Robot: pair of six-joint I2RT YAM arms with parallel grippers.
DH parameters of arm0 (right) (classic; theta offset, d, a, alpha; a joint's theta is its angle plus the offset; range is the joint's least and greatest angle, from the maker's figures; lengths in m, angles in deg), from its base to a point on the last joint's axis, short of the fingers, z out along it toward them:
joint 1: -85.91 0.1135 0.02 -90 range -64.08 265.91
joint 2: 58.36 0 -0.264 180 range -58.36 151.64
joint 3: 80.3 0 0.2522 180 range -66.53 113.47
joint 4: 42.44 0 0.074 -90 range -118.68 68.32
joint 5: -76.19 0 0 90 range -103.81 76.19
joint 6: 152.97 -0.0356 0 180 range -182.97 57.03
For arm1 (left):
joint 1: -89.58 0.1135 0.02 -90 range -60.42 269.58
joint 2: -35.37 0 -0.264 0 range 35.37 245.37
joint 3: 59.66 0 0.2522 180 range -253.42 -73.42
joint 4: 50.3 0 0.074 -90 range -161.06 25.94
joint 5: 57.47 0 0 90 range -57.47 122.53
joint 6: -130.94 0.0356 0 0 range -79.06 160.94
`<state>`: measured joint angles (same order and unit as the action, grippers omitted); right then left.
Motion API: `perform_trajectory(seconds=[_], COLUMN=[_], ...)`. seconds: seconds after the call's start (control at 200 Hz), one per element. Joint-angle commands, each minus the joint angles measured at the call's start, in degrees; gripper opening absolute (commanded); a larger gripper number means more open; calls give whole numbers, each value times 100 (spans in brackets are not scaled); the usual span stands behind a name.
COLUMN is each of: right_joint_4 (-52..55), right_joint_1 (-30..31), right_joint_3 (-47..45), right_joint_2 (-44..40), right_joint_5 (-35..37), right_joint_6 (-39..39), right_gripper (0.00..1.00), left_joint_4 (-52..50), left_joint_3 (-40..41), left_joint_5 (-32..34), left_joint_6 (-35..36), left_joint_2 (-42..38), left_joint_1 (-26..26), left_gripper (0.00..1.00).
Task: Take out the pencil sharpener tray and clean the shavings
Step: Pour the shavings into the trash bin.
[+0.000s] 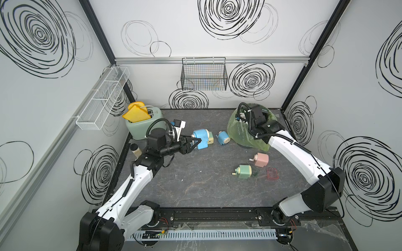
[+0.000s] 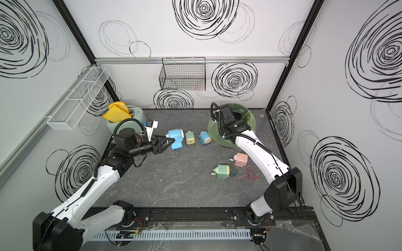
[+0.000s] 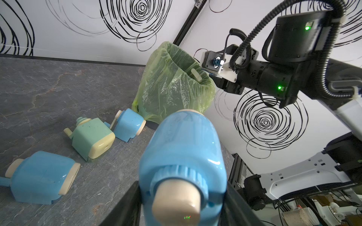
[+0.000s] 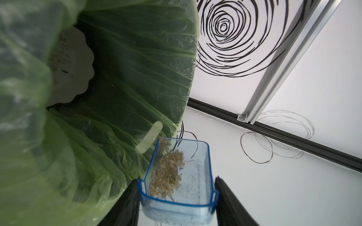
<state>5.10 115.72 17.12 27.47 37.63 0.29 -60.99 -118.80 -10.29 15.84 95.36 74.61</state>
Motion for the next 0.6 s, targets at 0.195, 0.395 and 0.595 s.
perform_trajectory(seconds=[0.195,0.395,0.595], right_joint_4=[156,146,-685], right_joint_1=[21,24,20], right_joint_3=[77,-247,-478], right_joint_2=[-174,-384,-575], right_joint_5=[-635,-794,-531], right_joint_6=[117,159,529], right_gripper=[31,31,25], left_joint_4=[318,385,433], left_joint_3=[6,8,3], left_joint_5=[-115,-151,-173], left_joint_6=[4,-43,-73], left_joint_2=[-110,-84,-76], left_joint_1=[-3,-2,-3], left_gripper=[29,29,29])
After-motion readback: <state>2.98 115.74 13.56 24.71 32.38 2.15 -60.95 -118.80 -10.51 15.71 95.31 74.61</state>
